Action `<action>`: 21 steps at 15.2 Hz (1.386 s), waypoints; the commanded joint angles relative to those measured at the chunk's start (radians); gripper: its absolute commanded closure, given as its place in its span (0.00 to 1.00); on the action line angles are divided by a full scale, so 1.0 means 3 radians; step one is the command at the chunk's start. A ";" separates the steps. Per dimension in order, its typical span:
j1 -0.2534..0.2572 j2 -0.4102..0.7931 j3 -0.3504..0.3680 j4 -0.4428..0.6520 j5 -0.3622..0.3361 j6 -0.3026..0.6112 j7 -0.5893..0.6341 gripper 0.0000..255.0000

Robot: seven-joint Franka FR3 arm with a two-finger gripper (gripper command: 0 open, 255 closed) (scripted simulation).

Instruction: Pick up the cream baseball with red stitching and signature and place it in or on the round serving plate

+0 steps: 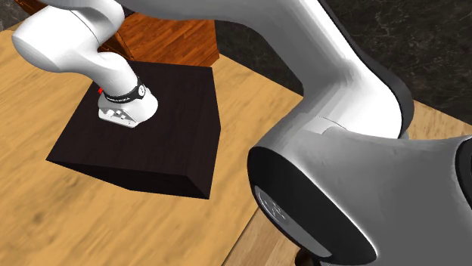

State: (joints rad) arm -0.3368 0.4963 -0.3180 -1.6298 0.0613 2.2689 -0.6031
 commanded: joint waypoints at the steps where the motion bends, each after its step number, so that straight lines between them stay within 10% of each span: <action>1: -0.0027 0.0071 0.0020 0.0062 0.0053 0.0008 0.0003 0.00; 14: -0.0070 0.0234 0.0051 0.0063 0.0099 0.0167 -0.0024 0.00; 15: -0.0085 0.0267 0.0056 0.0108 0.0109 0.0155 -0.0034 1.00; 21: -0.0065 0.0244 0.0053 0.0036 0.0101 0.0207 -0.0016 1.00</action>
State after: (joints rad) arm -0.3564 0.5436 -0.3068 -1.6070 0.0896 2.3293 -0.6061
